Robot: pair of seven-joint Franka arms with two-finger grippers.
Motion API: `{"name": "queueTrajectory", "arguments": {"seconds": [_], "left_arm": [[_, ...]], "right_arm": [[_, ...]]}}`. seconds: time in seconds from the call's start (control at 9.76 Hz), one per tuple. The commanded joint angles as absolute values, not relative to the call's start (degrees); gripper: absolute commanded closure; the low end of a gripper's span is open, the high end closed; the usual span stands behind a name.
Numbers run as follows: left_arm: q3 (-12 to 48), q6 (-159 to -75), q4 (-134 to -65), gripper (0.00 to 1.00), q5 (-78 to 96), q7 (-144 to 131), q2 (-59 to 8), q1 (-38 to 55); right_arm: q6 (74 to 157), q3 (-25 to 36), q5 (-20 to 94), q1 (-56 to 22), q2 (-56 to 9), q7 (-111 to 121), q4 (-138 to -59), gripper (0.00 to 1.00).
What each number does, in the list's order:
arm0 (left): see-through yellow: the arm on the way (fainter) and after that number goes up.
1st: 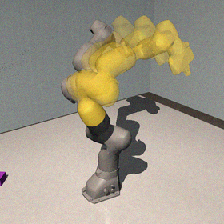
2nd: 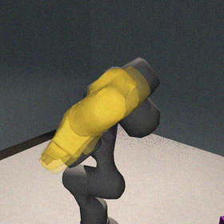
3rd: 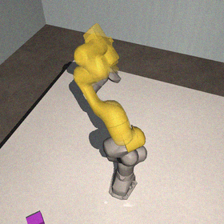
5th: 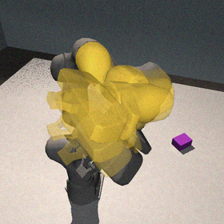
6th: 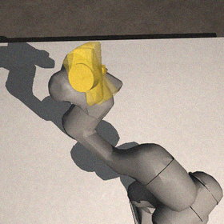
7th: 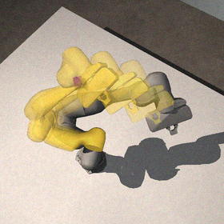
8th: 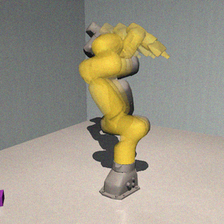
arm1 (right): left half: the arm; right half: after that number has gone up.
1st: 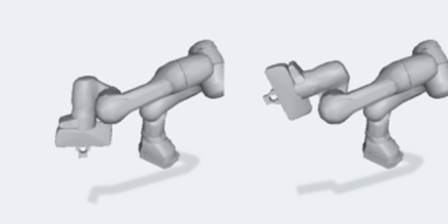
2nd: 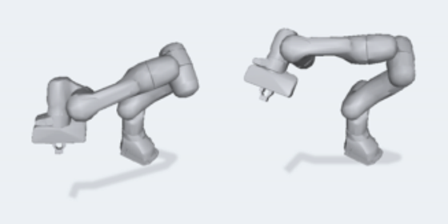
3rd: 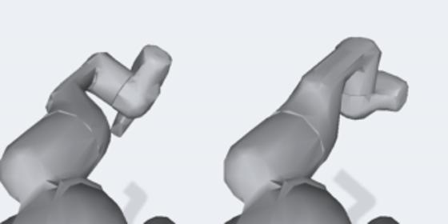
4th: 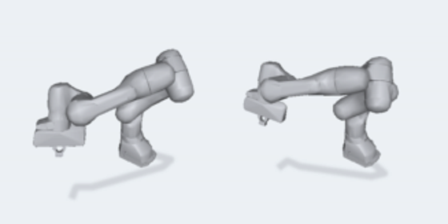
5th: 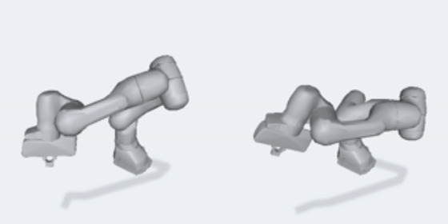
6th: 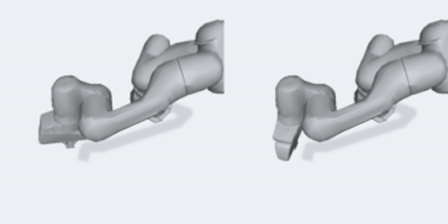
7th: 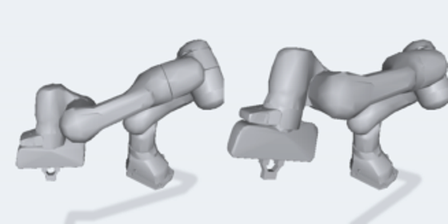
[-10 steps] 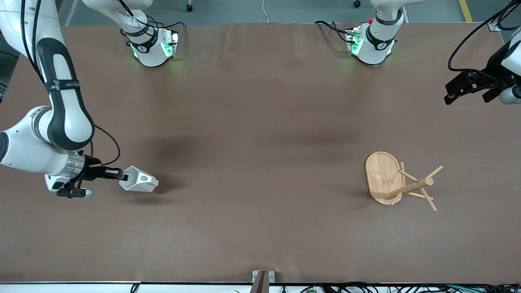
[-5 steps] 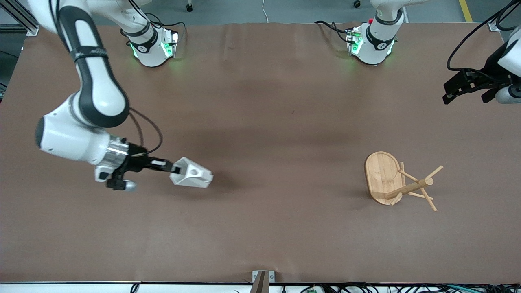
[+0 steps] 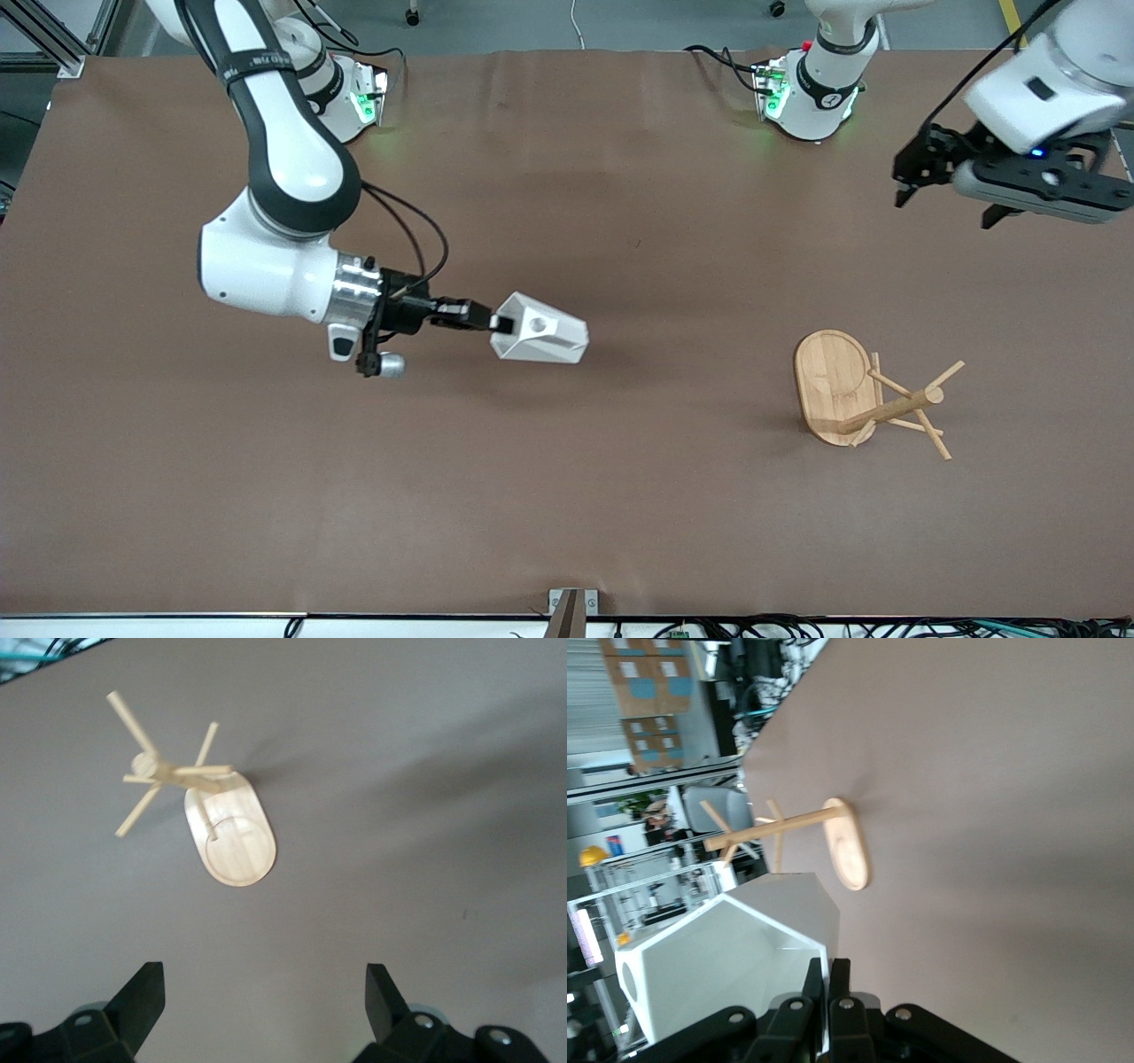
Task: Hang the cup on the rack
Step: 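Lift the cup with the right gripper while the left gripper approaches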
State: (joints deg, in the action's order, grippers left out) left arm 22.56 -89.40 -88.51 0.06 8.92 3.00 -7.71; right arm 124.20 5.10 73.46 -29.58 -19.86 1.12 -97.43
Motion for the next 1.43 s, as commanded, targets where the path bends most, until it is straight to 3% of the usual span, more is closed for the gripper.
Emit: {"name": "queueTrajectory", "arguments": {"seconds": [0.0,0.72,1.33], "left_arm": [[26.09,-88.86,-88.68,0.0,-0.09,14.3,2.46,-7.91],[35.15,-95.17,-88.59,0.0,4.92,24.94,-2.53,-7.47],[35.94,-98.79,-88.77,0.0,11.07,44.2,-5.54,-7.82]], "right_arm": [[124.1,5.54,76.9,-31.98,-18.72,0.62,-96.95,1.0],[123.14,5.45,82.96,-37.79,-19.16,1.49,-94.66,1.0],[118.04,5.45,85.6,-38.4,-19.25,4.48,-94.57,0.99]]}}
